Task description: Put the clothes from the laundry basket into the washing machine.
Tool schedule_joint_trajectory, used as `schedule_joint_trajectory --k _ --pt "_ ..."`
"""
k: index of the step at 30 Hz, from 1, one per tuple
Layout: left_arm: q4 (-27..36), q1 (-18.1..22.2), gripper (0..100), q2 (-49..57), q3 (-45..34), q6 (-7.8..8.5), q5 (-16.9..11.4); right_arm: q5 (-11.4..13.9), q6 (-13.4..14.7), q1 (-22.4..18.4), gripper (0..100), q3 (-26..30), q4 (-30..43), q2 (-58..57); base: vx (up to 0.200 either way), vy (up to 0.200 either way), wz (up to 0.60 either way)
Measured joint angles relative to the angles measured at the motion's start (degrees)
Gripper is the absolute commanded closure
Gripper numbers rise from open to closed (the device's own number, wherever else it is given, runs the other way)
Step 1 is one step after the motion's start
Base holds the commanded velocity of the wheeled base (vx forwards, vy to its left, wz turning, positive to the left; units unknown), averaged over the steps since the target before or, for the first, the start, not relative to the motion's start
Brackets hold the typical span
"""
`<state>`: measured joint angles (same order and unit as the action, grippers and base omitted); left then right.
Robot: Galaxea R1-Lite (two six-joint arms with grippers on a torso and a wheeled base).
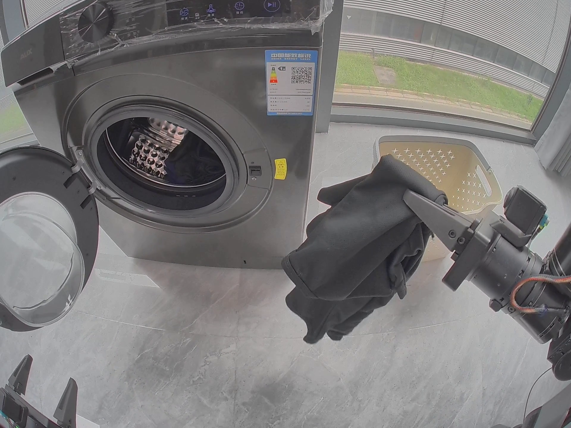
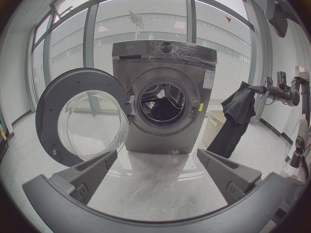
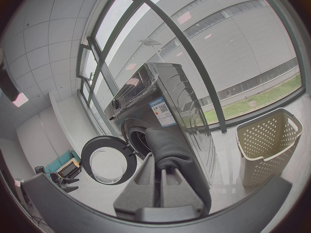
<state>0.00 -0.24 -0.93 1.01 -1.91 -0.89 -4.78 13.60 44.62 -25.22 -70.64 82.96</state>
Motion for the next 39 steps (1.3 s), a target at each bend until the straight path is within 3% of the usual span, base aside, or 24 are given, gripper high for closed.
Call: schedule_joint_trajectory --k 10,16,39 --pt "0.02 -0.02 0 0.0 0.0 -0.05 0.02 -0.06 0.11 -0.09 100 0.0 0.04 0.22 -0.2 0.0 0.0" --pt "0.02 -0.02 0 0.0 0.0 -0.02 0.0 -0.06 0.1 -0.07 100 0.0 0.02 0.41 0.0 0.0 0.0" --pt "0.0 -0.02 0 0.0 0.0 0.11 0.0 -0.12 0.21 -0.13 100 0.0 0.0 0.89 0.0 0.2 0.0"
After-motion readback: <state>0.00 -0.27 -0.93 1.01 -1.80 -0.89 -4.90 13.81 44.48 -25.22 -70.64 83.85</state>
